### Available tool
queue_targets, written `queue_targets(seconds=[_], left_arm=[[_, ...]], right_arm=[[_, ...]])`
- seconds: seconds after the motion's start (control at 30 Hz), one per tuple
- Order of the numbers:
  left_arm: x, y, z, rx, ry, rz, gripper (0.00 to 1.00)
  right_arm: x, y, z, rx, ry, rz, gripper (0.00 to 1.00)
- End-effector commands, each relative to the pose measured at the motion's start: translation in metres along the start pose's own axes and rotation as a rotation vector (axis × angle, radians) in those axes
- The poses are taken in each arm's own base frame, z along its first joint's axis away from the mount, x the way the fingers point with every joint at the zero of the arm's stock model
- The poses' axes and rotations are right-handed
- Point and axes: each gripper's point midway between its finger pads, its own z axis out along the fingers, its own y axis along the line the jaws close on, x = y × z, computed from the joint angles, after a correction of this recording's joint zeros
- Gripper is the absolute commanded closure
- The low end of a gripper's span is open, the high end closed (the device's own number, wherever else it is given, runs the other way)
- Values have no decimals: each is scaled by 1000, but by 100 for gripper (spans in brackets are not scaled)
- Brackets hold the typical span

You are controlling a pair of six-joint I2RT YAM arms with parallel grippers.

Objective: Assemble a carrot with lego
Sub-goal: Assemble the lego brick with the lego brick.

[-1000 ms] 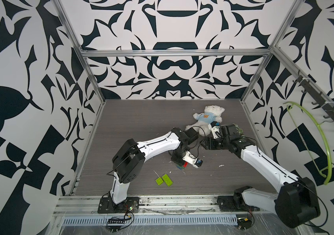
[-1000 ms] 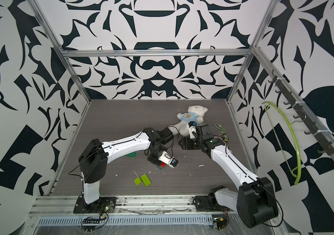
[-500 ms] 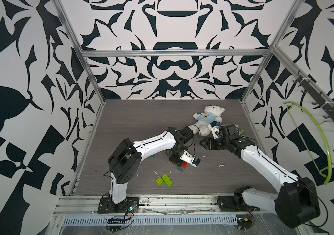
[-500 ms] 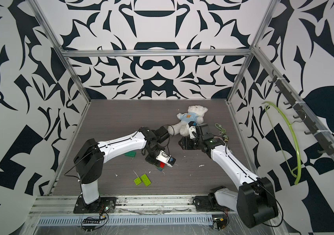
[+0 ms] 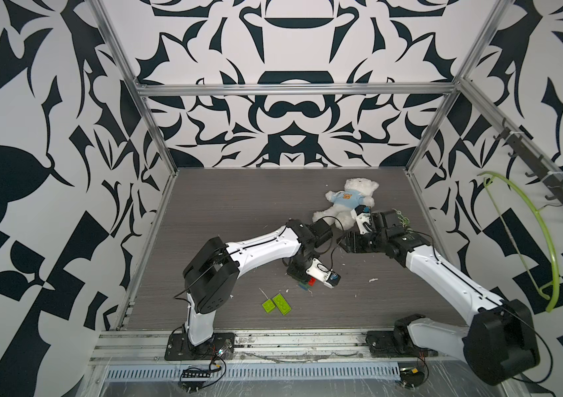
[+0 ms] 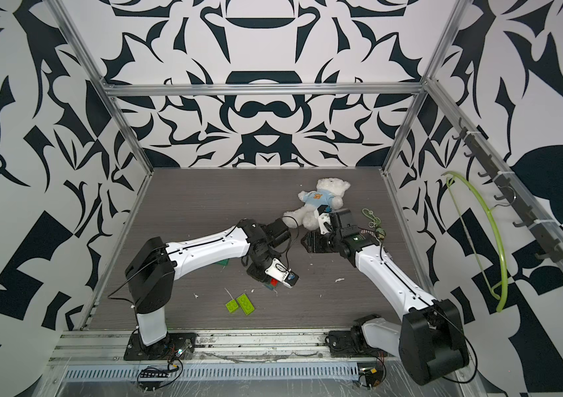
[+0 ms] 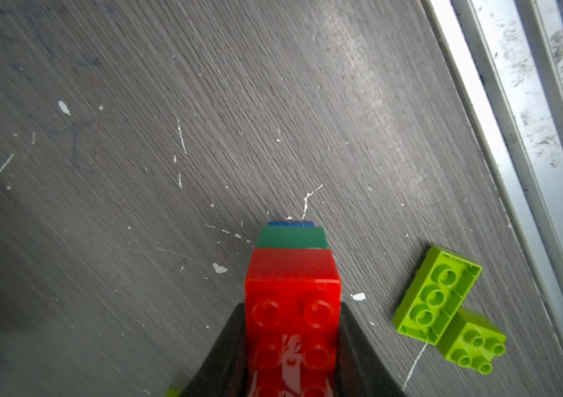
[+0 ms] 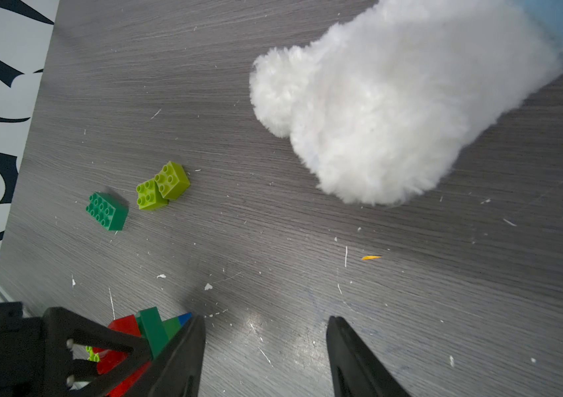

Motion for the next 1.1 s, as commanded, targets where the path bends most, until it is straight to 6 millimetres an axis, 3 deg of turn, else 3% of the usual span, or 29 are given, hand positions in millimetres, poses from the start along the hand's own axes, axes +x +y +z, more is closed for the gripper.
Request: queue_targets(seconds=[0.0, 0.3, 0.57, 0.8, 1.07], left_arm=[[13, -10, 10, 52, 64, -9, 75], [23, -25, 27, 139, 156, -90, 83], [20, -40, 42, 193, 114, -143, 83], [11, -38, 38, 134, -21, -159, 84], [12, -47, 49, 160, -56, -198, 84]], right_arm=[[-6, 2, -2, -11, -23, -8, 39], [-6, 2, -1, -12, -21, -8, 39], [-5, 2, -1, -11, -18, -6, 39], [-5, 1, -2, -10, -20, -7, 39], [-5, 1, -1, -9, -20, -7, 39]])
